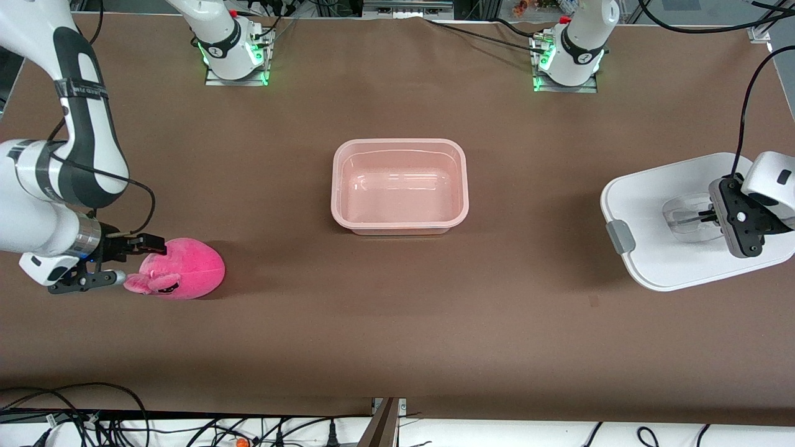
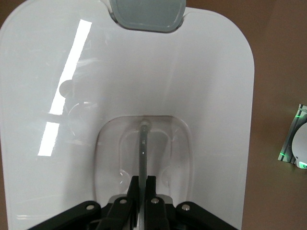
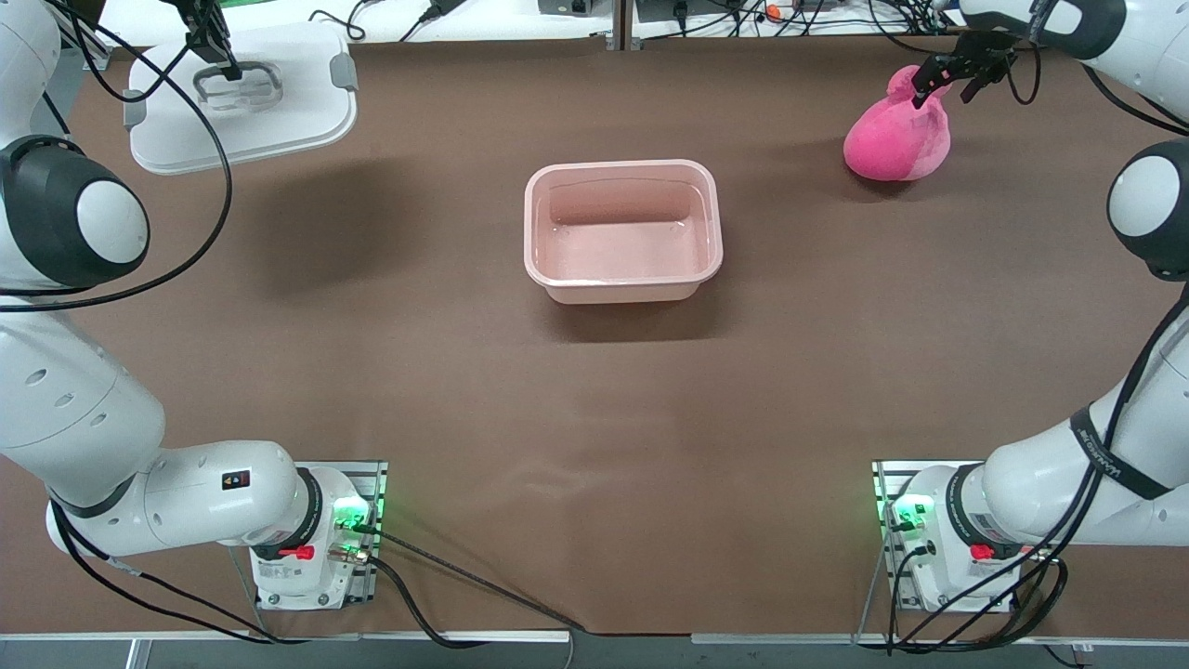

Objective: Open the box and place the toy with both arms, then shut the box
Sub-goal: 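Grasp the pink plush toy with the right gripper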

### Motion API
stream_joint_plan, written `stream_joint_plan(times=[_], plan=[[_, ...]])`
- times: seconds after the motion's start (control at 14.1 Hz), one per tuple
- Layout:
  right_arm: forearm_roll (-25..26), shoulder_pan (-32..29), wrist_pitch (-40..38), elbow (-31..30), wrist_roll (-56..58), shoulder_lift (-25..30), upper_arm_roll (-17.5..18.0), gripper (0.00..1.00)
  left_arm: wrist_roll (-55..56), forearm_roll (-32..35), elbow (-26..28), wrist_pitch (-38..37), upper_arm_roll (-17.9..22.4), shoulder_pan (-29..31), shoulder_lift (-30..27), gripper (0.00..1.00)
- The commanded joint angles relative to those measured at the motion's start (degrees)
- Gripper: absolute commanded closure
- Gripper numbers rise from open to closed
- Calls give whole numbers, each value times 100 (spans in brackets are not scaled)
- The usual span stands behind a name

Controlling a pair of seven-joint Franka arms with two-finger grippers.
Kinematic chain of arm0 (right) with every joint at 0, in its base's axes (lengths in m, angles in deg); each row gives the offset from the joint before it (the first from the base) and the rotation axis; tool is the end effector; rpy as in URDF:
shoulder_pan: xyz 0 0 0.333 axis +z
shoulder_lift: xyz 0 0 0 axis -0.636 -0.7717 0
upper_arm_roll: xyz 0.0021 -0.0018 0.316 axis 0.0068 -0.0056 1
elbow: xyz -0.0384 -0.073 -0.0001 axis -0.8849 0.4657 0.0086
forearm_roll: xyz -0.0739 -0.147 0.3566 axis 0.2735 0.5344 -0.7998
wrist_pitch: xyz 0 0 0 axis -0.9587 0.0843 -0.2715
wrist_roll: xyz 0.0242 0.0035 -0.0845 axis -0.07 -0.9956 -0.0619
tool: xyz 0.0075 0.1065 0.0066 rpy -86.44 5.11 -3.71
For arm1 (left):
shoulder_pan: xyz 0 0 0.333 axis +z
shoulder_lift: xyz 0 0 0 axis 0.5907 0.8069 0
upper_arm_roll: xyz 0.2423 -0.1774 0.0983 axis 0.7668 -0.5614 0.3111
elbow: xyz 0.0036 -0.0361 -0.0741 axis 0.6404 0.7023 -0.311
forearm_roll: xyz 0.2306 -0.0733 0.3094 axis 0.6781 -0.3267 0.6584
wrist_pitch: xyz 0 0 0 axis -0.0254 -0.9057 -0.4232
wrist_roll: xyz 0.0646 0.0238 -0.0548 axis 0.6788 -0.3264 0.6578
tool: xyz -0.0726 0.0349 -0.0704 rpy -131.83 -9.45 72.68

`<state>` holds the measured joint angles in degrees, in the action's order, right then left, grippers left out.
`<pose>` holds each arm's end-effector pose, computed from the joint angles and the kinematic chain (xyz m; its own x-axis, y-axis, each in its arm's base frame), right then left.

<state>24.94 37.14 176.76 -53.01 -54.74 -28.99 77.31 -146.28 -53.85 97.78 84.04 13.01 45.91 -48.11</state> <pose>0.6851 -0.0354 0.3411 0.9846 0.1718 -0.0326 0.1703 -0.9844 -0.0434 0.6527 0.0640 0.5028 0.2653 -0.9604 -0.0853 -0.9383 -0.2775 0.2064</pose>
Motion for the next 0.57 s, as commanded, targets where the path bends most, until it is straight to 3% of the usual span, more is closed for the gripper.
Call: stream_joint_plan(times=[0.0, 0.21, 0.35, 0.5], plan=[[-92, -38, 81, 146, 94, -143, 61, 1, -115, -20, -150, -75, -15, 14, 14, 100], [-118, -38, 283, 85, 129, -293, 78, 7, -115, -20, -150, -75, -24, -4, 14, 100], [-118, -38, 283, 15, 138, -311, 79, 30, -106, -2, -150, -75, -41, -4, 14, 100], [-127, -20, 275, 6, 129, -311, 87, 67, -106, -2, -141, -75, -59, -4, 14, 100]])
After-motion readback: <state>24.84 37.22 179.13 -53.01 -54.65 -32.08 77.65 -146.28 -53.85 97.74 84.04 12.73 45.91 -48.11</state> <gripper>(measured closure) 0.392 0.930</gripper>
